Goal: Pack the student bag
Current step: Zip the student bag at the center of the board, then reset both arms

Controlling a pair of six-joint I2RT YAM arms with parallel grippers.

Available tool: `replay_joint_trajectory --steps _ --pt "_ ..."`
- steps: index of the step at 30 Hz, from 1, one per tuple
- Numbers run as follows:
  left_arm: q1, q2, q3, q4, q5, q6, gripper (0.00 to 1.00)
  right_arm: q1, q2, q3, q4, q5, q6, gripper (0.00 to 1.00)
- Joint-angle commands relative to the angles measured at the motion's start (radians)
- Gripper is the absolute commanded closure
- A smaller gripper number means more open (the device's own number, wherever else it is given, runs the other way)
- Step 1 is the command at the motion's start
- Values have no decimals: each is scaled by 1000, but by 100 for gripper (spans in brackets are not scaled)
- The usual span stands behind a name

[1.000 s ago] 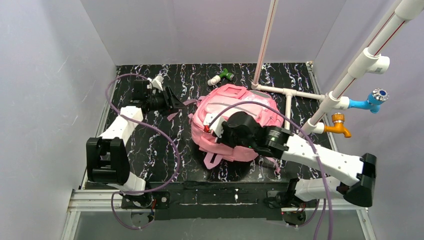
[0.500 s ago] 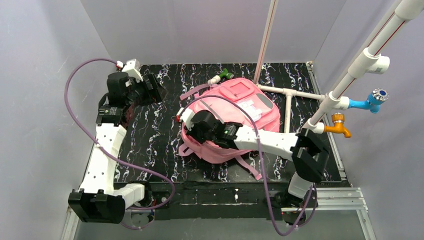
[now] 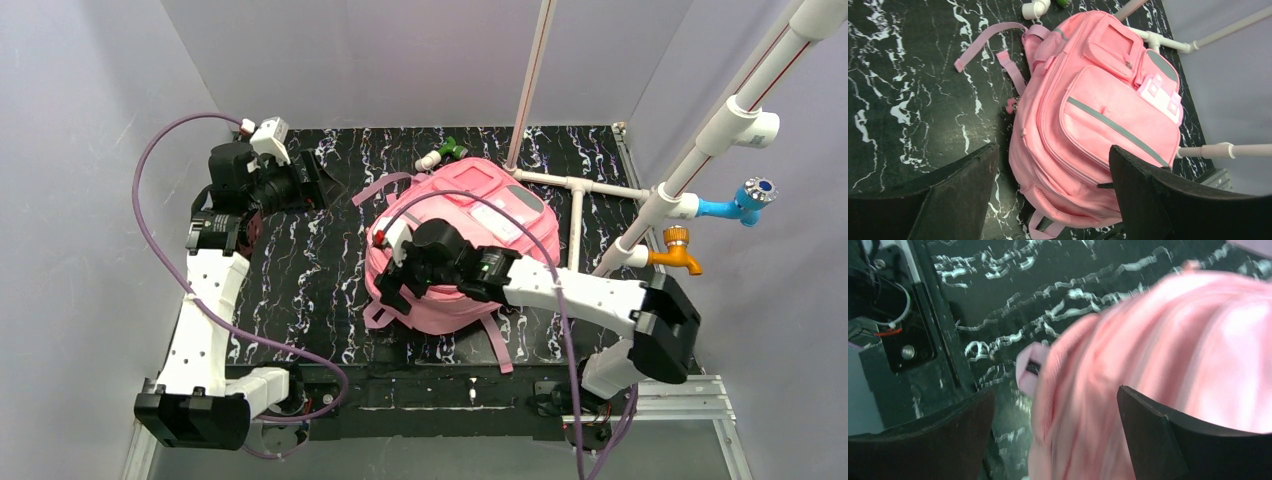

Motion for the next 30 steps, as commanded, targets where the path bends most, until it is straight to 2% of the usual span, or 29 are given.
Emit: replay_joint_trajectory --steps 1,5,7,10,14,21,30 --pt "-6 3 34 -6 102 14 21 -13 -125 174 -233 133 87 2" --pt "-6 -7 62 -8 140 6 21 -13 -128 404 -437 195 93 2" --pt "-6 -18 86 7 156 -12 21 -13 -156 454 -457 262 86 2" --pt "-7 -34 124 56 169 -38 21 -13 -229 455 -390 426 88 2" --pt "-6 -60 159 147 168 -78 21 -13 -302 483 -292 552 -6 2" --pt "-6 -177 132 366 173 -124 21 -12 -390 470 -91 587 -104 2" --pt "-6 -250 105 447 127 -127 20 -13 -487 405 25 579 -129 2"
